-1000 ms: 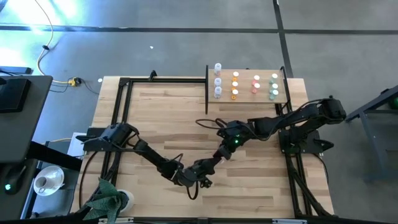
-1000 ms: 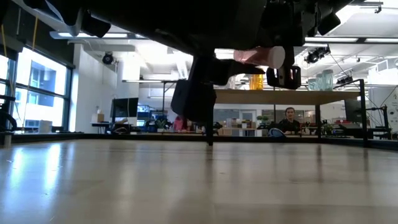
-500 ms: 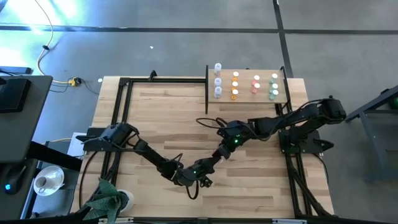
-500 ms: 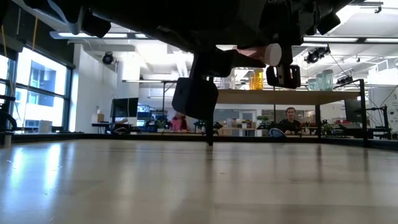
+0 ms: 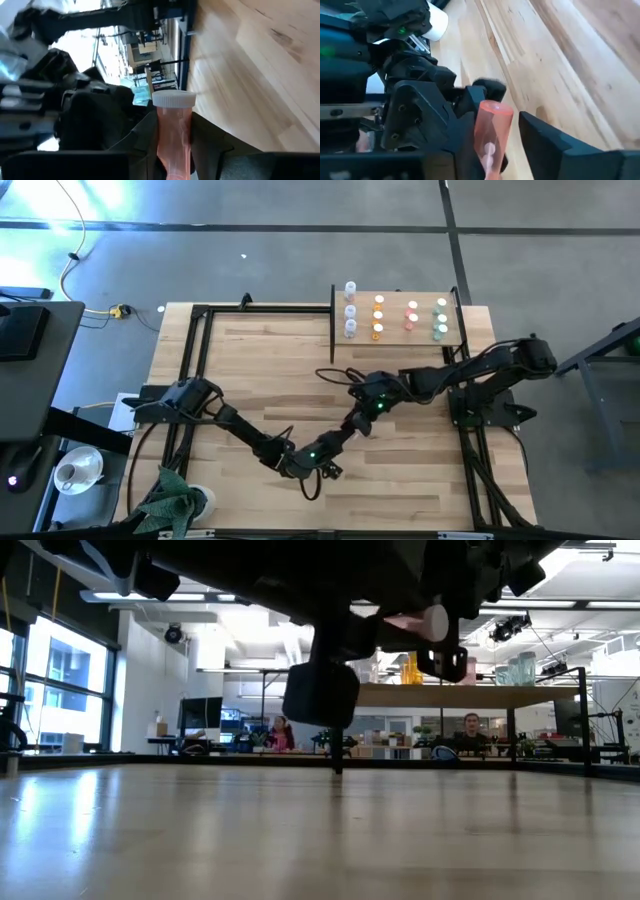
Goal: Pick and place medicine bottles onto shelf by color
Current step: Put the pink pill bottle on the shelf aligned with the other pink pill bottle
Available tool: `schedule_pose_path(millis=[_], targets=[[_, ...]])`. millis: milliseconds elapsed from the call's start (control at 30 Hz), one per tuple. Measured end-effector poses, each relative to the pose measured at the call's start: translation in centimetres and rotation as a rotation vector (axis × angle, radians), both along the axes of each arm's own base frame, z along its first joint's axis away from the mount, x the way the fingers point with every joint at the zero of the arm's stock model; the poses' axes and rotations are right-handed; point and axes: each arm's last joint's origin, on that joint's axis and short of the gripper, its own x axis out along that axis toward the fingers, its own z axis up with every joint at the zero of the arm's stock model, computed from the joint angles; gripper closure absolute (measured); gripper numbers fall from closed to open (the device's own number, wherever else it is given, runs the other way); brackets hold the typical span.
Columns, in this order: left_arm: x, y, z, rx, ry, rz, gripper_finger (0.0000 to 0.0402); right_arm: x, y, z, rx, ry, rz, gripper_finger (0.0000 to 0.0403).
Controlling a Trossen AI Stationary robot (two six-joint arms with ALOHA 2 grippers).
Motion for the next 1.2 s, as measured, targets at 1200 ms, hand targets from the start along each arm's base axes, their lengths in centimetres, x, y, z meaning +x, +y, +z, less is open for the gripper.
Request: schedule_pose_path(millis=[1200], targets=[[2.5,9.8,-0.1,-1.073,-0.783,0.065,0.0320,-8.8,-0.2,5.7,-0.491,0.046,-0.326,0.0226]])
